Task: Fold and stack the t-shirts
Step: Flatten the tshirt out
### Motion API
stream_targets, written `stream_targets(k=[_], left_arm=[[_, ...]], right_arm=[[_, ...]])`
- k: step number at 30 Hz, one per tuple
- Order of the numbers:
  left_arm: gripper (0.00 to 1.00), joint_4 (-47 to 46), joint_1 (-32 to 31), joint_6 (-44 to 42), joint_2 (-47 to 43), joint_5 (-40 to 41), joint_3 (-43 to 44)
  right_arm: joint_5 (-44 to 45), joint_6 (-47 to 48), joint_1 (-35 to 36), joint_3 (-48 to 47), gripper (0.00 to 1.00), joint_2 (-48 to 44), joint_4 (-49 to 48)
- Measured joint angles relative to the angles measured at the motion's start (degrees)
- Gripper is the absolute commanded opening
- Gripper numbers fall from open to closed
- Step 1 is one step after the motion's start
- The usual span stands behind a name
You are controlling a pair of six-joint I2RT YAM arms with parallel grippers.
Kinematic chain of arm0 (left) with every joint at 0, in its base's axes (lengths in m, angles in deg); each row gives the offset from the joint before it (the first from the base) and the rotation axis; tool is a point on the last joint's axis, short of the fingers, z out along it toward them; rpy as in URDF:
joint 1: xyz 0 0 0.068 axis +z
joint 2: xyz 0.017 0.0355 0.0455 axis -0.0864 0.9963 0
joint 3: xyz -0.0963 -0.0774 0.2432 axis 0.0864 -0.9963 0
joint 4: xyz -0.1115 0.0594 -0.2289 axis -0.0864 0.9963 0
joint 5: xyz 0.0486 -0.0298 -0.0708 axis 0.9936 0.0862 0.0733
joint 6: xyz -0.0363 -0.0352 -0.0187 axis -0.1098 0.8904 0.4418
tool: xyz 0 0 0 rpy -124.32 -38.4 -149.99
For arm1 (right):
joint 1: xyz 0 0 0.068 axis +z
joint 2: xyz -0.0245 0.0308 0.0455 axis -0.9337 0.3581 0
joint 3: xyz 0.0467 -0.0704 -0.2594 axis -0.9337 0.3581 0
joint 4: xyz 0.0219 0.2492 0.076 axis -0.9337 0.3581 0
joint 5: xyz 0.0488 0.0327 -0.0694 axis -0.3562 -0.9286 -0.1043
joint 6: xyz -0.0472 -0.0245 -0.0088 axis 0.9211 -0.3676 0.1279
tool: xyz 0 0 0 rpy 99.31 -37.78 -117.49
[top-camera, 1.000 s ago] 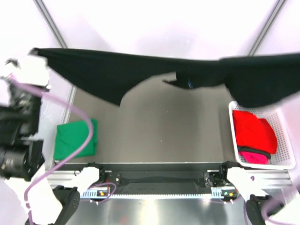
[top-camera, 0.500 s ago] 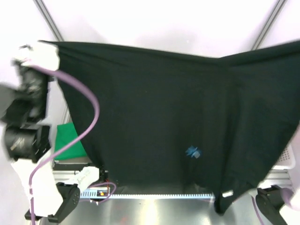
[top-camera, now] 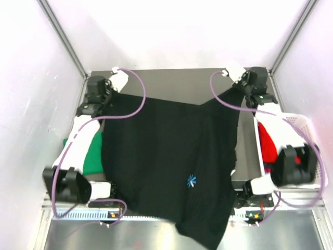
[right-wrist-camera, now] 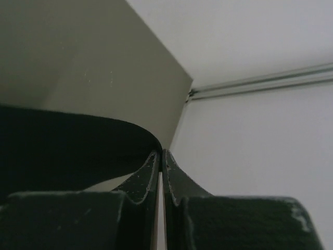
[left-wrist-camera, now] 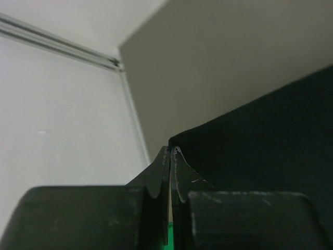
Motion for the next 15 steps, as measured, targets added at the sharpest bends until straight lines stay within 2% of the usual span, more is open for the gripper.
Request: stream_targets(k=[5,10,15], left_arm=[[0.0,-7.1,0.0,0.2,11.6,0.0,-2.5],[0.0,-13.6,0.0,1.3,24.2,0.8,2.2],[0.0,-20.3,0.0,1.3,29.5,3.0,5.4]], right_arm=[[-0.3,-1.9,-3.4,-2.9,0.0,13.9,-3.7],[1.1,-2.3,-3.6,-18.2,0.0,28.3,-5.9],[2.1,-2.0,-3.3,-32.1,0.0,36.6,-7.5]])
